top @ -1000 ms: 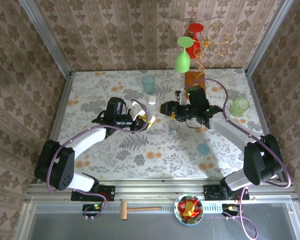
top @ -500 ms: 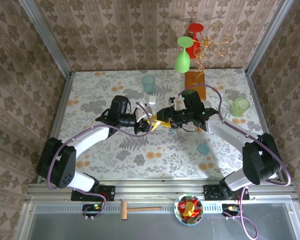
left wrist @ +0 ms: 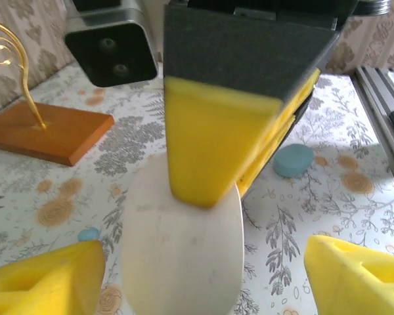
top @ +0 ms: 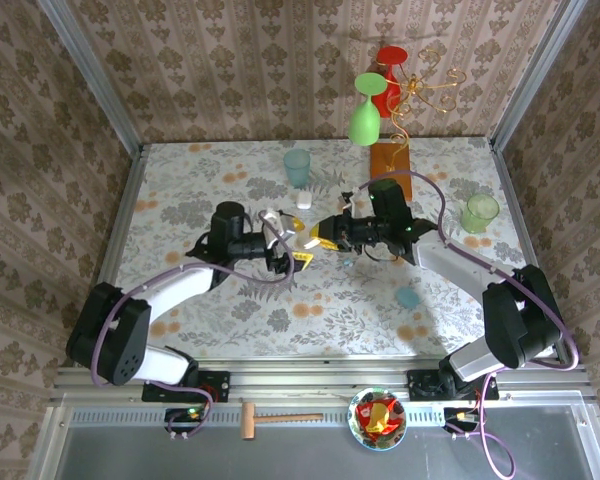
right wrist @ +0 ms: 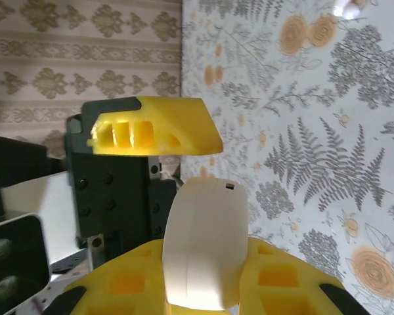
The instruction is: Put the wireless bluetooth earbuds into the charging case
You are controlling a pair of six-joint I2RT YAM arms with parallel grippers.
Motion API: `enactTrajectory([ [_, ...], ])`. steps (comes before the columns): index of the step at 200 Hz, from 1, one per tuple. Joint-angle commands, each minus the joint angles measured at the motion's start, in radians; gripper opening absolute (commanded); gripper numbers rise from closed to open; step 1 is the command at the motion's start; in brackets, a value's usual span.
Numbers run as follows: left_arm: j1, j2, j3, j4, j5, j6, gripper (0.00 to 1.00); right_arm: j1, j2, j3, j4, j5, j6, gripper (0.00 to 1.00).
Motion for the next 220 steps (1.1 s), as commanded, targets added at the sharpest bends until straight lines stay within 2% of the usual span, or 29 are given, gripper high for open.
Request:
enactTrajectory([
  [1, 0.035, -0.026, -0.080, 0.426, 0.044, -0.204, 0.83, -0.014, -0.011, -0.035, 0.296, -0.137, 0.192, 0.18],
  [28, 0.058, 0.017, -0.108, 0.674, 0.072, -0.361, 0.83, -0.015, 0.028, -0.069, 0.624, -0.193, 0.428, 0.15],
  [43, 0.058, 0.059, -0.111, 0.818, 0.059, -0.459, 0.79, -0.016, 0.052, -0.082, 0.791, -0.202, 0.550, 0.14],
  [49, 0.086, 0.065, -0.101, 0.819, 0.062, -0.479, 0.78, -0.016, 0.059, -0.085, 0.847, -0.201, 0.589, 0.14],
  [98, 0.072, 0.075, -0.057, 0.817, 0.071, -0.460, 0.75, -0.012, 0.117, -0.100, 1.153, -0.154, 0.804, 0.11],
  [118, 0.071, 0.076, -0.045, 0.818, 0.056, -0.471, 0.71, -0.007, 0.132, -0.103, 1.185, -0.145, 0.829, 0.11],
  [124, 0.041, 0.078, -0.040, 0.819, 0.056, -0.475, 0.70, -0.005, 0.134, -0.105, 1.184, -0.144, 0.826, 0.10],
  [220, 0.019, 0.101, -0.002, 0.819, 0.077, -0.496, 0.47, -0.006, 0.146, -0.111, 1.200, -0.144, 0.836, 0.10],
])
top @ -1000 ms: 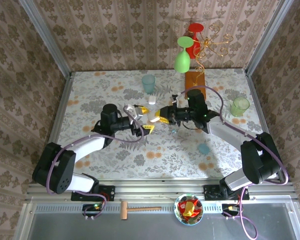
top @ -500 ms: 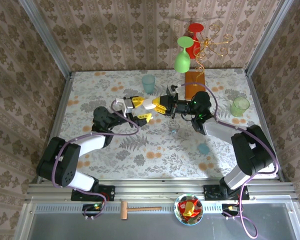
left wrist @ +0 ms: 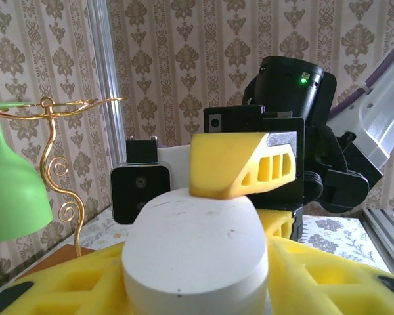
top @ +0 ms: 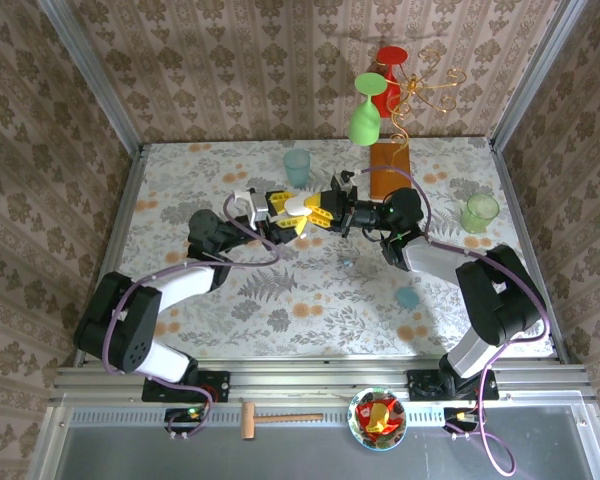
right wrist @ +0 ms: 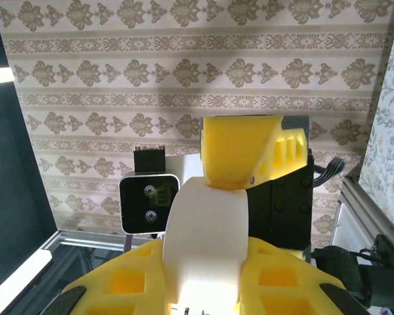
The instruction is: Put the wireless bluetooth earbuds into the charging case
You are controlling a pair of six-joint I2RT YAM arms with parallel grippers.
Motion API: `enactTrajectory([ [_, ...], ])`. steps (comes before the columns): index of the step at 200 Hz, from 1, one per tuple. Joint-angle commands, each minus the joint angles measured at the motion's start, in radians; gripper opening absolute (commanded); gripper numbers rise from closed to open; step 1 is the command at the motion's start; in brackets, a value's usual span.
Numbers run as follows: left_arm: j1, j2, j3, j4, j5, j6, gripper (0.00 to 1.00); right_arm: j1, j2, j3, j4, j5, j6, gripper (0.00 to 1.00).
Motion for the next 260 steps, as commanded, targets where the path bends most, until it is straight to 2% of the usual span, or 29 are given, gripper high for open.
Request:
enactTrajectory([
  [1, -0.016, 0.016, 0.025, 0.035, 0.036, -0.012, 0.47, 0.007, 0.004, -0.006, 0.054, 0.005, 0.009, 0.10],
  [7, -0.016, 0.017, 0.025, 0.035, 0.035, -0.009, 0.47, 0.006, 0.002, -0.006, 0.057, 0.007, 0.012, 0.10],
  [23, -0.017, 0.019, 0.024, 0.035, 0.038, -0.001, 0.57, 0.007, -0.001, -0.004, 0.063, 0.008, 0.016, 0.10],
  [40, -0.017, 0.021, 0.025, 0.035, 0.035, -0.001, 0.58, 0.006, -0.004, -0.002, 0.063, 0.007, 0.016, 0.10],
  [116, -0.017, 0.014, 0.027, 0.035, 0.037, -0.008, 0.34, 0.006, 0.006, -0.016, 0.061, 0.013, 0.014, 0.10],
  [147, -0.016, 0.014, 0.029, 0.035, 0.071, -0.002, 0.29, 0.007, 0.006, -0.018, 0.037, 0.013, -0.003, 0.15],
  [169, -0.014, 0.018, 0.028, 0.034, 0.085, -0.001, 0.24, 0.007, 0.001, -0.020, -0.009, 0.011, -0.036, 0.23],
  [195, -0.011, 0.018, 0.023, 0.034, 0.092, 0.005, 0.24, 0.002, -0.006, -0.027, -0.048, 0.020, -0.072, 0.46],
  [209, -0.007, 0.019, 0.020, 0.032, 0.094, 0.004, 0.24, -0.004, -0.022, -0.038, -0.085, 0.034, -0.116, 0.53],
  [237, 0.004, 0.028, 0.006, 0.030, 0.107, -0.009, 0.24, -0.037, -0.088, -0.064, -0.189, 0.080, -0.297, 0.64],
  [260, 0.012, 0.039, -0.015, 0.030, 0.120, -0.013, 0.24, -0.066, -0.180, -0.067, -0.406, 0.098, -0.554, 0.72],
])
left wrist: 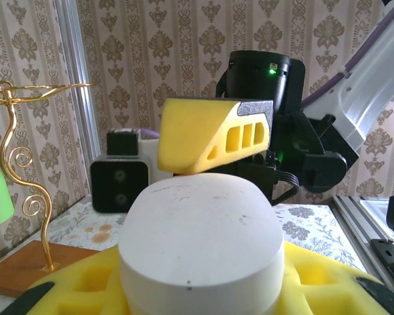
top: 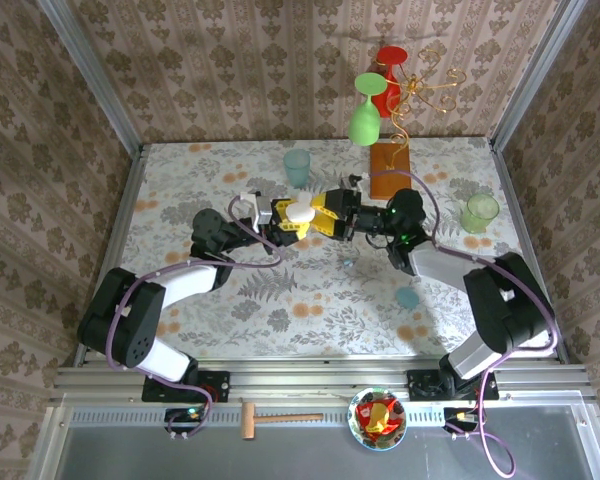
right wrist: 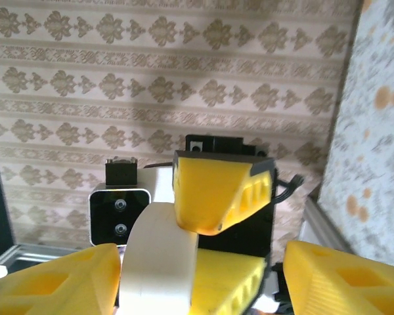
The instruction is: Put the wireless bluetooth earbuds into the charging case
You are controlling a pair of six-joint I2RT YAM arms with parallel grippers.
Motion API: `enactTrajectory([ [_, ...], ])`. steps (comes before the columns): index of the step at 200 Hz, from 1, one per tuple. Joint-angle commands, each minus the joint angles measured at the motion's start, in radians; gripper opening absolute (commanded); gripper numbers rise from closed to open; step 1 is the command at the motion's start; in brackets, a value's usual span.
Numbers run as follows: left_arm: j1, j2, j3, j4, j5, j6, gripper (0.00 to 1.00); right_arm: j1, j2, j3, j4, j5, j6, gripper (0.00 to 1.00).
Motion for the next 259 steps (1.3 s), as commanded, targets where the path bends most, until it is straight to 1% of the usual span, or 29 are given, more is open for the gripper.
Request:
enactTrajectory([
  [1, 0.013, 0.013, -0.018, 0.032, 0.041, -0.004, 0.24, -0.031, -0.107, -0.005, -0.227, 0.050, -0.316, 0.72],
  [8, 0.015, 0.016, -0.024, 0.032, 0.047, -0.006, 0.24, -0.032, -0.136, 0.002, -0.299, 0.045, -0.423, 0.75],
  [16, 0.015, 0.019, -0.031, 0.031, 0.057, -0.007, 0.24, -0.030, -0.160, 0.010, -0.390, 0.037, -0.597, 0.78],
  [22, 0.016, 0.019, -0.036, 0.032, 0.068, -0.006, 0.24, -0.025, -0.213, 0.019, -0.480, 0.041, -0.723, 0.79],
  [26, 0.017, 0.021, -0.040, 0.032, 0.076, -0.004, 0.24, -0.019, -0.234, 0.029, -0.555, 0.050, -0.844, 0.80],
  [40, 0.016, 0.025, -0.050, 0.032, 0.099, -0.008, 0.24, 0.018, -0.301, 0.087, -0.857, 0.143, -1.220, 0.82],
  [49, 0.016, 0.026, -0.054, 0.032, 0.118, -0.017, 0.24, 0.050, -0.321, 0.136, -1.022, 0.217, -1.419, 0.83],
  [62, 0.014, 0.029, -0.057, 0.032, 0.136, -0.029, 0.24, 0.084, -0.324, 0.188, -1.171, 0.274, -1.633, 0.83],
  [75, 0.012, 0.031, -0.063, 0.032, 0.152, -0.031, 0.24, 0.107, -0.325, 0.208, -1.223, 0.332, -1.749, 0.83],
  [97, 0.010, 0.030, -0.068, 0.031, 0.180, -0.039, 0.24, 0.128, -0.305, 0.247, -1.254, 0.345, -1.834, 0.82],
  [134, 0.010, 0.033, -0.070, 0.032, 0.195, -0.042, 0.24, 0.160, -0.250, 0.334, -1.310, 0.362, -1.896, 0.81],
  [175, 0.009, 0.041, -0.070, 0.034, 0.212, -0.033, 0.24, 0.162, -0.207, 0.363, -1.289, 0.384, -1.874, 0.79],
  [218, 0.005, 0.042, -0.072, 0.034, 0.232, -0.036, 0.23, 0.160, -0.197, 0.372, -1.266, 0.423, -1.835, 0.76],
  [259, 0.003, 0.060, -0.075, 0.033, 0.234, -0.025, 0.23, 0.151, -0.201, 0.384, -1.266, 0.395, -1.803, 0.75],
])
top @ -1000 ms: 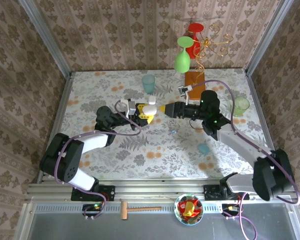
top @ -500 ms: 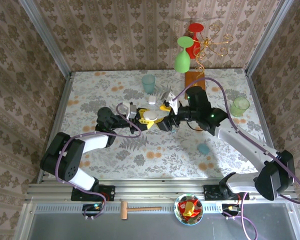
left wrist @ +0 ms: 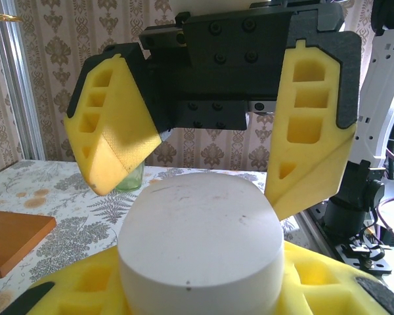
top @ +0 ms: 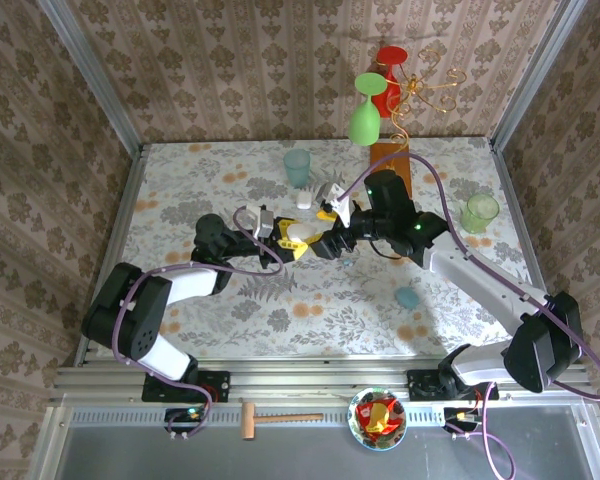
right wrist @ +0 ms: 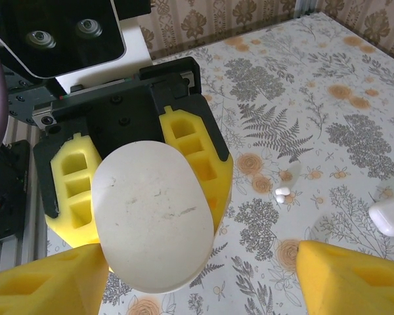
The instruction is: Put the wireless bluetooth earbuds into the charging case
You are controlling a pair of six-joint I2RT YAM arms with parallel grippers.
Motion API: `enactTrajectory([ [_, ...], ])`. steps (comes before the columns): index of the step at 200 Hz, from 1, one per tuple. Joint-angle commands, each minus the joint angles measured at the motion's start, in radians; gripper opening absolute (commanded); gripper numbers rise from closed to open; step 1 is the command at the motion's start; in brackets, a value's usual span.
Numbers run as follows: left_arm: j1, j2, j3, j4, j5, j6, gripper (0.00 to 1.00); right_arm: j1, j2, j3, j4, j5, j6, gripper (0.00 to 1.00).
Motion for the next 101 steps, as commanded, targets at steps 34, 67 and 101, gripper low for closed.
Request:
enactTrajectory([
  [34, -0.010, 0.011, -0.012, 0.028, 0.053, 0.005, 0.23, -0.021, 0.003, 0.044, 0.012, 0.008, 0.048, 0.74],
  [67, -0.011, 0.007, -0.010, 0.028, 0.054, -0.006, 0.23, -0.025, 0.009, 0.045, 0.017, 0.033, 0.054, 0.73],
  [101, -0.012, -0.003, -0.018, 0.028, 0.059, 0.000, 0.23, -0.033, 0.021, 0.054, 0.039, 0.062, 0.096, 0.73],
])
